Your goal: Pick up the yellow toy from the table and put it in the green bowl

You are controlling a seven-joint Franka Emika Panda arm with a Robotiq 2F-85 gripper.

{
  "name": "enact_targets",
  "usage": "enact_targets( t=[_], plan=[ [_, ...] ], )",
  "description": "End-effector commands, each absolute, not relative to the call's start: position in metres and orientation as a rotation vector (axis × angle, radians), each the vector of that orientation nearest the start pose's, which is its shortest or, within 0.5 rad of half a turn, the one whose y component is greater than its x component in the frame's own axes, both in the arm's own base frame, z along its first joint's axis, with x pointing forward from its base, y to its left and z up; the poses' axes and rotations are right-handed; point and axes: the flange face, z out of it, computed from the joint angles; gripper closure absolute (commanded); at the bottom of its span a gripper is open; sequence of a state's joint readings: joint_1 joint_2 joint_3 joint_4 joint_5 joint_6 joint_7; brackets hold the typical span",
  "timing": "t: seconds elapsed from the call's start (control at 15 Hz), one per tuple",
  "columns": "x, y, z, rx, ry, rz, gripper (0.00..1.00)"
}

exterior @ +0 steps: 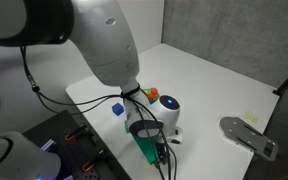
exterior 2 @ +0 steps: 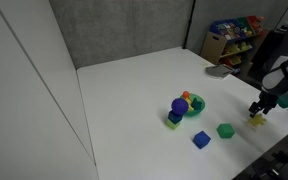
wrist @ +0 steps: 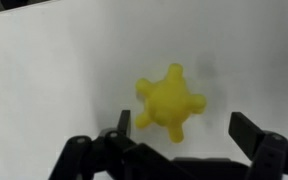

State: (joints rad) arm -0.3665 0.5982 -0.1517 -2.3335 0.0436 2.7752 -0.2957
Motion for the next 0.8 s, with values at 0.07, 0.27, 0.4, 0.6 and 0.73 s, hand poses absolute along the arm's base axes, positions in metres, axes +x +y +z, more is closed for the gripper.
enact_targets(
  t=[0.07,0.27,0.4,0.6,0.73],
  plan=[
    [0.417,-0.253,0.05,-3.098,0.45,0.299,0.0],
    [0.418,-0.252,0.042,-3.106,0.455,0.322,0.27],
    [0.42,-0.249,0.045,-3.102,0.442,0.33,0.44],
    [0.431,-0.237,0.068,-3.11,0.411,0.288,0.6],
    [0.44,-0.225,0.088,-3.119,0.386,0.234,0.69]
  ],
)
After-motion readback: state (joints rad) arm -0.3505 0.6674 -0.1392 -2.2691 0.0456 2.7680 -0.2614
